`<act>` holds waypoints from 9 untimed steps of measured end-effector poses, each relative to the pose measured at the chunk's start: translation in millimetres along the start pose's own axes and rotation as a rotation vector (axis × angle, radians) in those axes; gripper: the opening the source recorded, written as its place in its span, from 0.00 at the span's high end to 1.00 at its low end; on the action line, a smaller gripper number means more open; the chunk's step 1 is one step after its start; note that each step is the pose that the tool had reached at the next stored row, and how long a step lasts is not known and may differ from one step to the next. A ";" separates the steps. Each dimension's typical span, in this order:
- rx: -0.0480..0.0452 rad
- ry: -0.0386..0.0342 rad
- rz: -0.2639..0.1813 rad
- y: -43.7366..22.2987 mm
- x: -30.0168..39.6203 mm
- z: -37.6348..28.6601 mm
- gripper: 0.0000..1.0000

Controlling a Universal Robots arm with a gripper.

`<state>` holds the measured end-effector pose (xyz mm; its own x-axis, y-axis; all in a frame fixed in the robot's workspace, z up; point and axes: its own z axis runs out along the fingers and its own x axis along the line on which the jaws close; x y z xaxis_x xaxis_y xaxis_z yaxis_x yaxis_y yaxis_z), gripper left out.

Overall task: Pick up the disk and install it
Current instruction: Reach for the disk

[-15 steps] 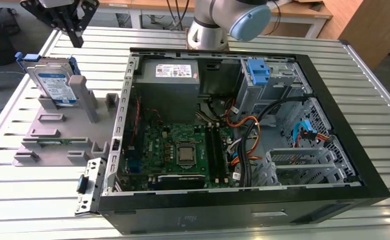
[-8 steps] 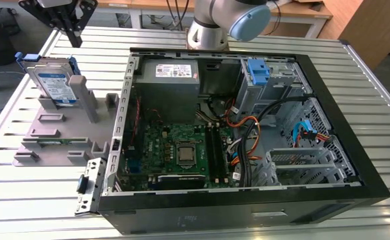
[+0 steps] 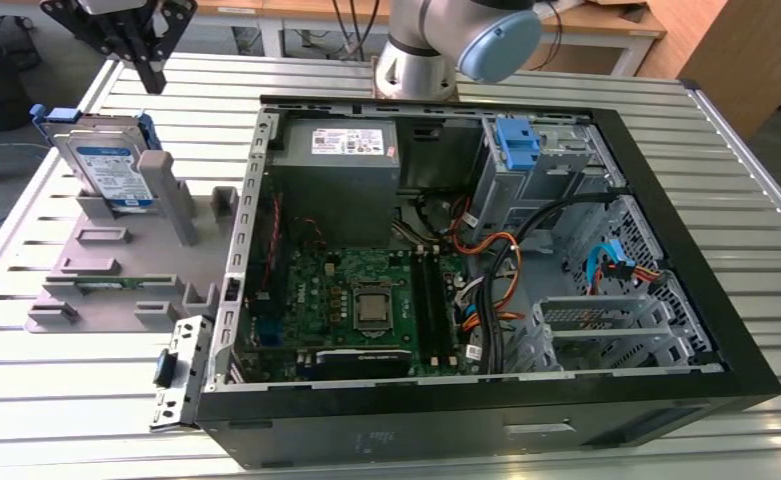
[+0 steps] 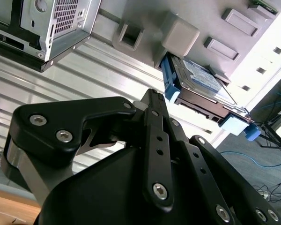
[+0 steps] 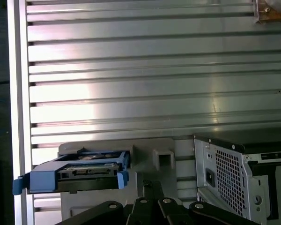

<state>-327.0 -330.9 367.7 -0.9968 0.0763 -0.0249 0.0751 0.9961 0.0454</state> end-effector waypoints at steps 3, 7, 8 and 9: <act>0.0000 0.0001 0.000 0.5 0.1 0.1 0.89; 0.0000 0.0001 0.000 0.7 0.1 0.1 0.89; 0.0000 0.0002 0.000 0.7 0.1 0.1 0.89; 0.0000 0.0001 0.000 0.7 0.0 0.1 0.89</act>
<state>-327.0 -330.2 367.6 -0.9968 0.0762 -0.0247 0.0751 0.9961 0.0454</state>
